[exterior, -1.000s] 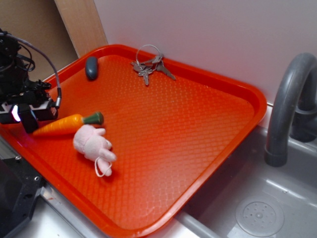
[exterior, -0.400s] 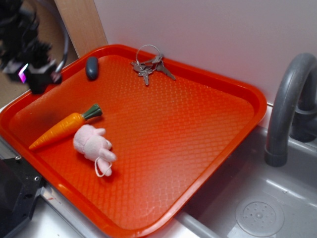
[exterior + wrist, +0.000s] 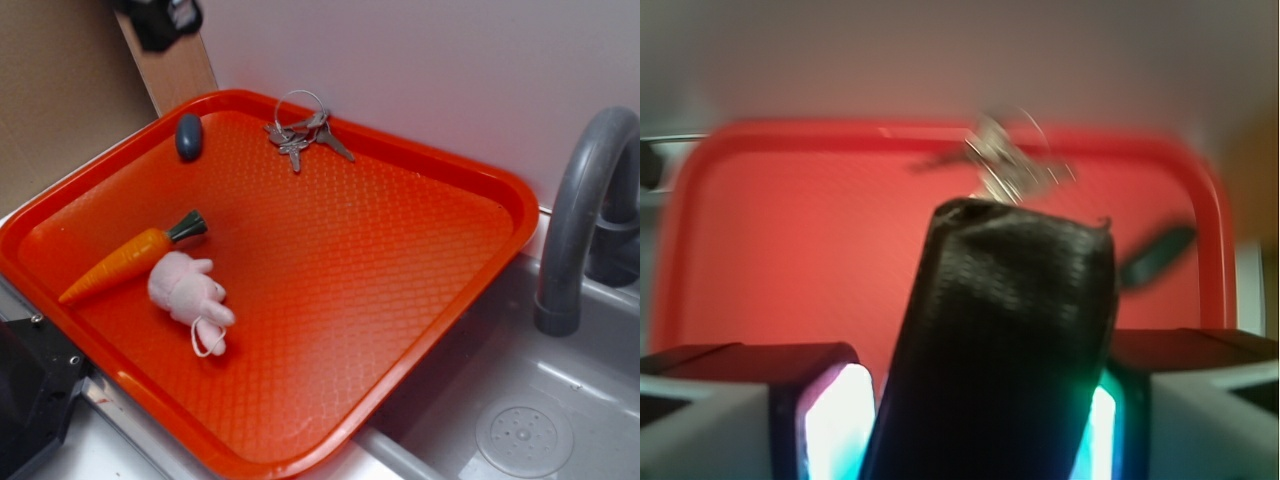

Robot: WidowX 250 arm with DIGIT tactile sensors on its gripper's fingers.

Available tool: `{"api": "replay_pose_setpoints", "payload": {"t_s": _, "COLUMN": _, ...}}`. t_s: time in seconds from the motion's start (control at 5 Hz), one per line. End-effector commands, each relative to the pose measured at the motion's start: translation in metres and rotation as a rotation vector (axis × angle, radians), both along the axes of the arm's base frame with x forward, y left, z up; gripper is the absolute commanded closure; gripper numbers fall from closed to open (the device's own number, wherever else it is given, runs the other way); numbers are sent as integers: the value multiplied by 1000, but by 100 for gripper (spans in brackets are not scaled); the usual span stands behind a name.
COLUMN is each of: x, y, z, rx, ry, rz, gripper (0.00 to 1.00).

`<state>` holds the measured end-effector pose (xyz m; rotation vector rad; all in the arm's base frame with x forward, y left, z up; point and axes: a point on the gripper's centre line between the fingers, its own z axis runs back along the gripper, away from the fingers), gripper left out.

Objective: Grab the black box.

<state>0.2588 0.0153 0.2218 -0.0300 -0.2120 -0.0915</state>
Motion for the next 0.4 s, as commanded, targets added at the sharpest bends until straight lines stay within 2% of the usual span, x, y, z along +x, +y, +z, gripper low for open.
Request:
{"api": "replay_pose_setpoints", "payload": {"t_s": 0.0, "x": -31, "y": -22, "z": 31, "rx": -18, "ry": -24, "rz": -111, "gripper": 100}}
{"api": "replay_pose_setpoints", "payload": {"t_s": 0.2, "x": -35, "y": -24, "z": 33, "rx": -14, "ry": -14, "rz": -126, "gripper": 100}}
